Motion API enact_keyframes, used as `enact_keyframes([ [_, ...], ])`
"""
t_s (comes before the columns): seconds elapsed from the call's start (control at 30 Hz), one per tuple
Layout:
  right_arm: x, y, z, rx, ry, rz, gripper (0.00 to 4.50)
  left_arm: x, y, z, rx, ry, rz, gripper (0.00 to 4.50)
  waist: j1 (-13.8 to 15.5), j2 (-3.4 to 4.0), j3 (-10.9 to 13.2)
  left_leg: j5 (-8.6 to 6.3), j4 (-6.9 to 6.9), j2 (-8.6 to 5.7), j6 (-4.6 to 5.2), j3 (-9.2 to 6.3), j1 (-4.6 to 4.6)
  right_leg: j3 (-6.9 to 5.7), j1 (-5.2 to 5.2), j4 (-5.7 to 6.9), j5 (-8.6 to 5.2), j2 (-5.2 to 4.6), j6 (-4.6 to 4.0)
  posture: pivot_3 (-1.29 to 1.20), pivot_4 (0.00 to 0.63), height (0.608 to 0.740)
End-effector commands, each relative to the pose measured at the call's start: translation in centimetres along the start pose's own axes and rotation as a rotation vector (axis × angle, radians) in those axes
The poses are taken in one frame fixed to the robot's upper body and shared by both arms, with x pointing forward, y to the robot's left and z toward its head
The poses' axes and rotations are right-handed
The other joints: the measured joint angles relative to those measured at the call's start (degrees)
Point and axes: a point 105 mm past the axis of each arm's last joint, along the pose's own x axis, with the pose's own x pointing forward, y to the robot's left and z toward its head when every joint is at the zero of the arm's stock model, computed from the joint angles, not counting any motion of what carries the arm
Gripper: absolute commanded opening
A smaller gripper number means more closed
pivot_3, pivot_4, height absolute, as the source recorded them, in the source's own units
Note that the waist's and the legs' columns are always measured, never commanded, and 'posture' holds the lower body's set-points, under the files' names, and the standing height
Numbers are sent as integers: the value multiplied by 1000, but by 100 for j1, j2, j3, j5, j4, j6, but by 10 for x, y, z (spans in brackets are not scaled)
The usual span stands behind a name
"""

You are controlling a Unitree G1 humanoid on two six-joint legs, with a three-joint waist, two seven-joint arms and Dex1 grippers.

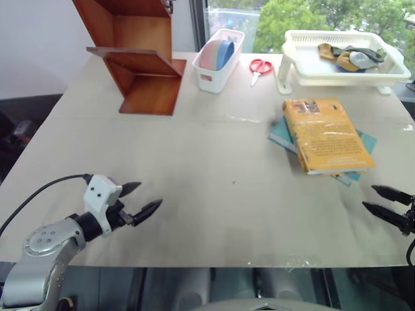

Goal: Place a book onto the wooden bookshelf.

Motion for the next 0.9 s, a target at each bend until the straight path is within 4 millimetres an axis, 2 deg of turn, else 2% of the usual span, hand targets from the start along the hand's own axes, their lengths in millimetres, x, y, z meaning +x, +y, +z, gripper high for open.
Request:
enact_keyframes([
  [0.03, -2, 0, 16, -51, -15, 4, 4500, -3, -2, 15, 41, -42, -16, 4433, 0, 0, 0, 0, 0, 0, 0, 0, 0, 0, 0, 0, 0, 0, 0, 0, 150, 740],
  [0.53, 1, -1, 14, -39, 15, -48, 4500, 3, -2, 21, 35, -66, -26, 4433, 0, 0, 0, 0, 0, 0, 0, 0, 0, 0, 0, 0, 0, 0, 0, 0, 150, 740],
  [0.73, 2, -13, 10, -59, 27, -141, 4500, 10, -6, 23, 42, -72, -47, 4433, 1, 0, 0, 0, 0, 0, 0, 0, -1, 0, 0, 0, 0, 0, 0, 0, 150, 740],
  [0.9, 3, -30, 11, -86, 22, -267, 4500, 13, -10, 33, 66, -81, -81, 4433, -4, 0, 0, 0, 0, 0, 0, 0, -1, 0, -1, 0, 0, 0, 0, 0, 150, 740],
])
